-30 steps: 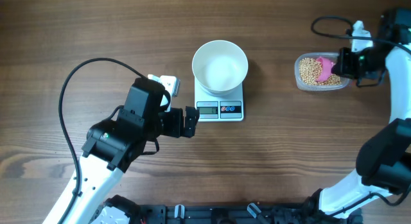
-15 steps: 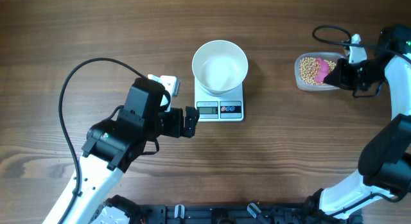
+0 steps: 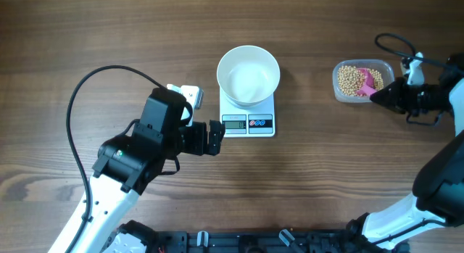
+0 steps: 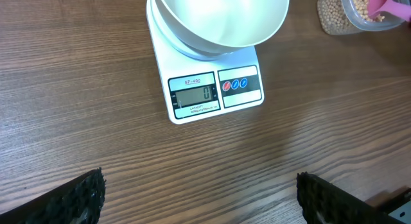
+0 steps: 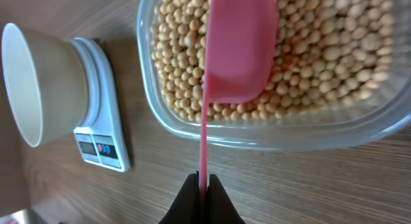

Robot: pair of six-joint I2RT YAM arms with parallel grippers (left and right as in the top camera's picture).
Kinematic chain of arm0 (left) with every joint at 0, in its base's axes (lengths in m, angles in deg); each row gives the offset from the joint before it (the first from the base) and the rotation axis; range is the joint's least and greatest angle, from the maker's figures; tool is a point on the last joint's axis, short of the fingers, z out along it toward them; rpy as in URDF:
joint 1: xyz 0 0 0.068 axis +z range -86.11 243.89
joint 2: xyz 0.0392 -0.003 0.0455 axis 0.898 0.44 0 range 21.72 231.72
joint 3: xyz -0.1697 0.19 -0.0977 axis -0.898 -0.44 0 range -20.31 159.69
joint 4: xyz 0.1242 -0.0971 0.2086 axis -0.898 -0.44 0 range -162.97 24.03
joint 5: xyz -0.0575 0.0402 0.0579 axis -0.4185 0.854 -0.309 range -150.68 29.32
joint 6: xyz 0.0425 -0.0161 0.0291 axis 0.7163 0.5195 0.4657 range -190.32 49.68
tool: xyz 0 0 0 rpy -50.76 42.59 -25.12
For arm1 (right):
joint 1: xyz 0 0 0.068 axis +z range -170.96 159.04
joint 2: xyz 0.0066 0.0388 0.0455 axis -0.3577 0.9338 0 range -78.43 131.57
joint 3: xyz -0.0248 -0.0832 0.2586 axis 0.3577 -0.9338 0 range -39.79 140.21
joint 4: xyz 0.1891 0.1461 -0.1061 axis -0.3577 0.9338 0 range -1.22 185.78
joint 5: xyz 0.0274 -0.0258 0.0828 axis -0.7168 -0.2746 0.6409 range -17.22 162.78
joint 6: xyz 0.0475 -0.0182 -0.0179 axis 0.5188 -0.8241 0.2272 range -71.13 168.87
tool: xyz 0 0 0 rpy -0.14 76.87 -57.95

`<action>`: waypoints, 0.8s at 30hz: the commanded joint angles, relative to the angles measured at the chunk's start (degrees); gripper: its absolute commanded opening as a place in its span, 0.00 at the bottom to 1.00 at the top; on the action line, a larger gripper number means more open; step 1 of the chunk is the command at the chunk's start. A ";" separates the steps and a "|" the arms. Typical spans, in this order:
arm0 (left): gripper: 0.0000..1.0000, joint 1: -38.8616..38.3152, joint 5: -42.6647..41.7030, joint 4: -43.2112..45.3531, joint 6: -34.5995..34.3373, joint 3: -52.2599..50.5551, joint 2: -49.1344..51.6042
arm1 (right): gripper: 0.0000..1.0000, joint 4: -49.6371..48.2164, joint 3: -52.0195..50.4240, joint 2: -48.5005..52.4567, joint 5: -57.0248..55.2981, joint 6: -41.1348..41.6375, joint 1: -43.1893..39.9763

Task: Scoop item into bowl and weigh 150g on scale
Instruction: 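Lower the pink scoop into the soybeans with the right gripper and scoop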

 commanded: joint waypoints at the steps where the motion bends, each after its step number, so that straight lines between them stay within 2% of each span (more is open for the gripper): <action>1: 1.00 -0.20 0.76 0.13 -0.28 -0.48 0.11 | 0.04 0.20 -1.16 1.16 6.97 -1.16 0.39; 10: 1.00 -0.20 0.76 0.13 -0.28 -0.48 0.11 | 0.04 -0.35 -1.16 1.16 10.78 -0.20 0.22; 19: 1.00 -0.20 0.76 0.13 -0.28 -0.48 0.11 | 0.04 -0.17 -1.22 1.18 10.58 0.28 -5.01; 24: 1.00 -0.20 0.76 0.13 -0.28 -0.48 0.11 | 0.04 1.46 -1.27 1.18 16.90 0.24 -8.39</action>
